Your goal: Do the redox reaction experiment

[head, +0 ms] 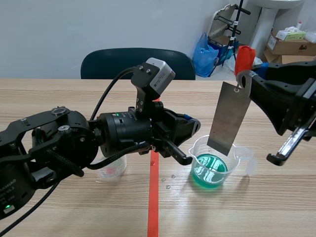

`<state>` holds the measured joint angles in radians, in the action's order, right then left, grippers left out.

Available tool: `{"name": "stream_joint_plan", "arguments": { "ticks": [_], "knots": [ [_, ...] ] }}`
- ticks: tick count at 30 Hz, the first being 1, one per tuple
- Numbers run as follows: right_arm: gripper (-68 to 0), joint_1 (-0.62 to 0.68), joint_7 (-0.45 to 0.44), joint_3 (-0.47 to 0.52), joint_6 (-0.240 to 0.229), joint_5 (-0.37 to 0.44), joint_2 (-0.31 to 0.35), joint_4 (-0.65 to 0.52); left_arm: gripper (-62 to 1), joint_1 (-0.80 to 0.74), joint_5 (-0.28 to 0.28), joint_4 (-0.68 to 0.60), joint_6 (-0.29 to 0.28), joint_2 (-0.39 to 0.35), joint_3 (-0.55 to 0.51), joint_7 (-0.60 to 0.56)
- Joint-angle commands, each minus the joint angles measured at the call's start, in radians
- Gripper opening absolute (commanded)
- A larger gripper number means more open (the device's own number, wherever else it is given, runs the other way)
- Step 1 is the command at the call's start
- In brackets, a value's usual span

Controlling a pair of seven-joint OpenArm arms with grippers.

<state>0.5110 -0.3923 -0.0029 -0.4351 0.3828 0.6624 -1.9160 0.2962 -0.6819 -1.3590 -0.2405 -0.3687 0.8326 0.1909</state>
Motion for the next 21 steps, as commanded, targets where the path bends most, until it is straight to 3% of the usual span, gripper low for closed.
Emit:
{"name": "stream_joint_plan", "arguments": {
  "ticks": [1, 21],
  "knots": [
    [-66.2, -0.007, -0.018, 0.004, 0.000, 0.010, 0.016, -0.010, -58.8, 0.006, -0.006, -0.014, -0.009, 0.005, -0.002, -0.011],
    [-66.2, -0.007, -0.018, 0.004, 0.000, 0.010, 0.016, -0.010, -58.8, 0.006, 0.004, -0.014, -0.009, 0.002, -0.002, -0.010]
  ]
}}
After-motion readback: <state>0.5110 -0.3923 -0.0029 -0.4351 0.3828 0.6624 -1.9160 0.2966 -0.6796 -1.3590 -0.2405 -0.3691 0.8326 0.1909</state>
